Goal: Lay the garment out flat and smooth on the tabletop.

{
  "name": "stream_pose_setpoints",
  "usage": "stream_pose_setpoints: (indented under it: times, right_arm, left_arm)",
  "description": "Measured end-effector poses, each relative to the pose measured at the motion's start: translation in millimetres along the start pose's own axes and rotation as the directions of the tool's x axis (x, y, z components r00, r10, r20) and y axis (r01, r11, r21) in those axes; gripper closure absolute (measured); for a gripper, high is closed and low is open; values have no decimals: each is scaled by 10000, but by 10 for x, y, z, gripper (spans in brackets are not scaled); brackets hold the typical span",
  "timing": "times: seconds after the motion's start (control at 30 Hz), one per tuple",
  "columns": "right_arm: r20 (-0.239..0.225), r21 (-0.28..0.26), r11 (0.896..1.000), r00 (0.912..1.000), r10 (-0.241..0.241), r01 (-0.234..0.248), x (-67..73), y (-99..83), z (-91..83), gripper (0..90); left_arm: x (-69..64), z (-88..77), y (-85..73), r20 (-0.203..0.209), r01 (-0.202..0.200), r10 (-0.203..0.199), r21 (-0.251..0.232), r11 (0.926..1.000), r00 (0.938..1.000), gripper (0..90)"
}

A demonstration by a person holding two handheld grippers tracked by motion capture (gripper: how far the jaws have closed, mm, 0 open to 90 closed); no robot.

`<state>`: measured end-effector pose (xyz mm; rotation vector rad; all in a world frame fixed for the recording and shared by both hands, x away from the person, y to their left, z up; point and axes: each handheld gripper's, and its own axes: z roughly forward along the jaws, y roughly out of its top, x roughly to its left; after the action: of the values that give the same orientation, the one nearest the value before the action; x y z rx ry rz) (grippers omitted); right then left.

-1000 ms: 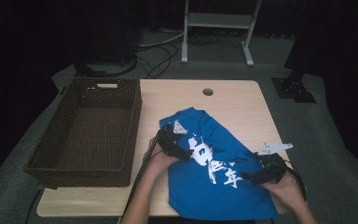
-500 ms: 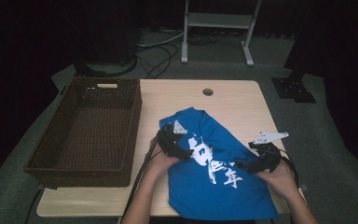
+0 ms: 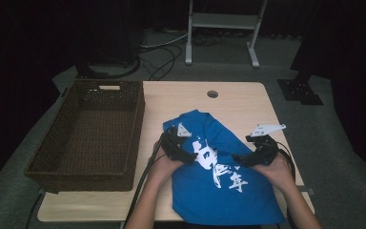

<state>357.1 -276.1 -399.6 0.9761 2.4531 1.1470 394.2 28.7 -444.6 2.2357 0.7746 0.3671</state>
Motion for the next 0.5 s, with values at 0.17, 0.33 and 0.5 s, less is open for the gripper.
stream_pose_setpoints:
  times: [0.17,0.33,0.5]
  right_arm:
    - [-175,-65,10000,9998,-71,70,-8,108,99,44]
    - [-252,-112,9999,9997,-77,74,-28,197,236,90]
    - [-432,-164,9998,9990,-115,108,-35,262,339,172]
  left_arm:
    - [0,0,0,-8,-12,12,0,10000,10000,10]
    - [0,0,0,-7,-11,11,-3,10000,10000,11]
    - [-2,0,-1,-13,4,-4,-13,10000,10000,11]
